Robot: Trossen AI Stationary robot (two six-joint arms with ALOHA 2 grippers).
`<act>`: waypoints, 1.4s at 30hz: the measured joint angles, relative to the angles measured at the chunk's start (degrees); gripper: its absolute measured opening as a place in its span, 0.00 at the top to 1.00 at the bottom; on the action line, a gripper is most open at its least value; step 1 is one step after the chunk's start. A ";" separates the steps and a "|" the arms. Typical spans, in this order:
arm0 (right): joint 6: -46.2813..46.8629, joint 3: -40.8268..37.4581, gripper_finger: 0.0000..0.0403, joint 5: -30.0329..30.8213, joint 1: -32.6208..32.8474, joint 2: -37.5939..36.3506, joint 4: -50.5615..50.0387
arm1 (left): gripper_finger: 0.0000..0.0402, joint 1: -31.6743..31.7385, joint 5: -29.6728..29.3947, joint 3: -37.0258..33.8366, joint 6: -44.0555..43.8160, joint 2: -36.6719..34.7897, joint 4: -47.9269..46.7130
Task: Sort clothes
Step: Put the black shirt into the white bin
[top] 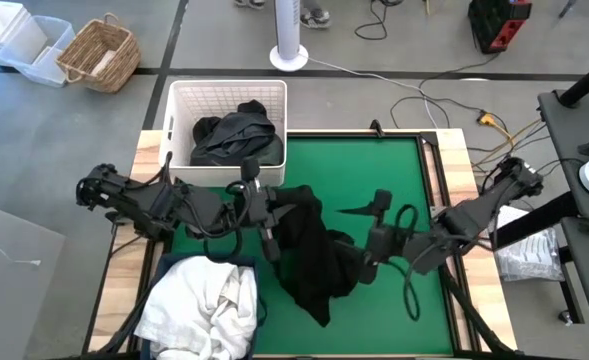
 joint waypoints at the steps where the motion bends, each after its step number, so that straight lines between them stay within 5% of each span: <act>1: -0.78 0.00 0.23 -0.10 -0.39 0.77 1.73 | 1.00 0.00 0.00 0.00 -0.01 0.00 0.14; 11: -1.59 0.00 0.21 -8.19 -7.69 5.77 11.36 | 1.00 -0.11 9.16 -0.09 -1.51 0.44 1.56; 14: -2.24 0.00 0.24 -14.68 -9.69 6.10 12.24 | 1.00 -0.42 9.18 -0.09 -1.44 0.44 1.56; 18: -3.14 0.02 0.35 -17.66 -11.07 6.84 12.96 | 1.00 -0.46 9.10 -0.09 -1.69 0.44 1.57; 22: -4.48 0.02 0.58 -17.56 -11.14 7.01 12.75 | 0.96 -0.46 9.02 -0.09 -2.67 0.44 0.16; 27: -6.75 0.02 0.93 -17.93 -10.78 6.63 12.04 | 0.82 -0.46 9.07 -0.09 -3.00 0.44 -3.24; 35: -6.01 0.02 0.97 -17.93 -10.70 6.44 10.68 | 0.45 -0.48 8.58 -0.09 -2.86 0.16 -6.80; 42: -5.10 0.02 0.97 -17.91 -9.95 3.91 8.90 | 0.20 -0.48 8.52 2.47 -10.79 0.00 -21.83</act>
